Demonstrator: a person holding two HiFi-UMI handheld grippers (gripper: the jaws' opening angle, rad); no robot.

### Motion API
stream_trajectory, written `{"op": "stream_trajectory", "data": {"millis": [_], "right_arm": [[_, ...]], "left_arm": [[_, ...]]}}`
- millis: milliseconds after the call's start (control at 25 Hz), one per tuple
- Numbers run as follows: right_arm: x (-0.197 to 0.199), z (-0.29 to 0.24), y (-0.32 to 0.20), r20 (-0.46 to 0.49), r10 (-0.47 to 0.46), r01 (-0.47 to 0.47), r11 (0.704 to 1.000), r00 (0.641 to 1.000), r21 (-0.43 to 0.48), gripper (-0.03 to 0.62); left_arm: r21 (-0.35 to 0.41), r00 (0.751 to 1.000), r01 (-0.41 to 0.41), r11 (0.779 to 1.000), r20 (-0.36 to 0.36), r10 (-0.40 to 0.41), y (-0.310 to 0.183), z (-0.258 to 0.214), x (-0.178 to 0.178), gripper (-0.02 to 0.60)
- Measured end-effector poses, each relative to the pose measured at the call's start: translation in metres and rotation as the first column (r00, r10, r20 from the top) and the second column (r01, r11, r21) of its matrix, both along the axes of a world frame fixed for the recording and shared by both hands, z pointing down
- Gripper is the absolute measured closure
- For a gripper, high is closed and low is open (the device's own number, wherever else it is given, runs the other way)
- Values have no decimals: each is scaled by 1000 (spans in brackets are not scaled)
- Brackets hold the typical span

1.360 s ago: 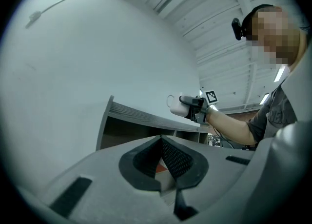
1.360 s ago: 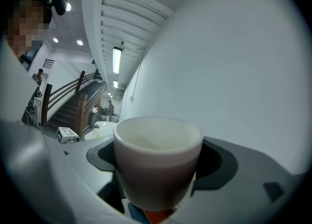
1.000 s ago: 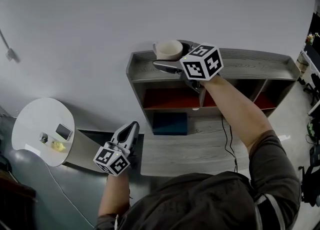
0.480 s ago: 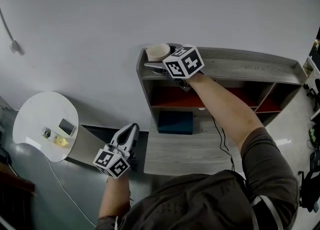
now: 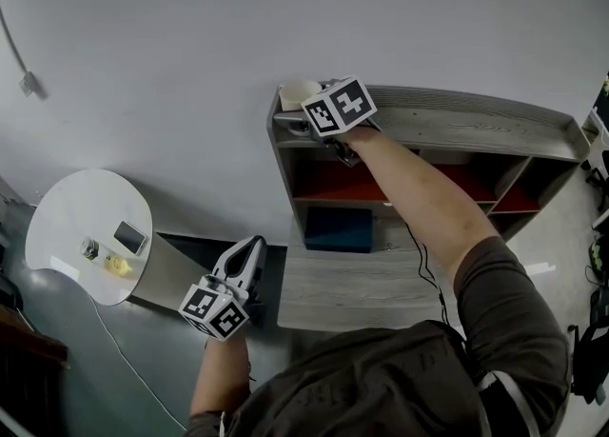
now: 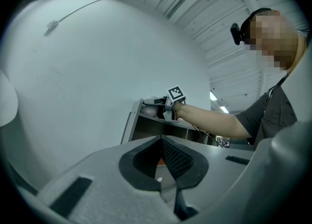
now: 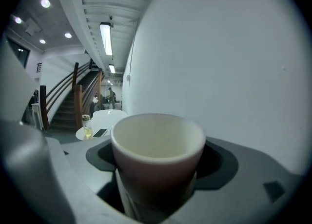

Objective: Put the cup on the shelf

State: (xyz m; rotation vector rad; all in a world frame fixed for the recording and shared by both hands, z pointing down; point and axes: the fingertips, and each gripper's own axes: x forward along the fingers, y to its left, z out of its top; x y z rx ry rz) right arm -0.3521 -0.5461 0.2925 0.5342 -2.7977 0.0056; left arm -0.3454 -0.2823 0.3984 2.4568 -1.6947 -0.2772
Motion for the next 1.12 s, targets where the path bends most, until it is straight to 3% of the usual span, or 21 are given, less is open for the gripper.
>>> {"op": "stream_trajectory", "data": {"millis": [200,280,560,840,1120], "right_arm": [[0,15,1,-75,-13,9,998,997,-59,163],[0,16,2,-95,-6,2,999,995,-43,105],[25,0,-2,-19,48,-48,999,999,-6,63],[87,-33,9,108,54,-56,998,993,12,63],[171,-57,20,181,86,-93,995,980,32,67]], "left_arm": [[-8,1000,-8,1000,-8,8,-2,2,0,577],[-7,1000,-7,1000,-11,7,-2,1,-1,577],[-6,1000,-23,1000,-11,23,-10,0,4,577],[13,996,-89,996,2,89,-32,-9,26,577],[32,983,-184,982,12,184,-59,-19,70,577]]}}
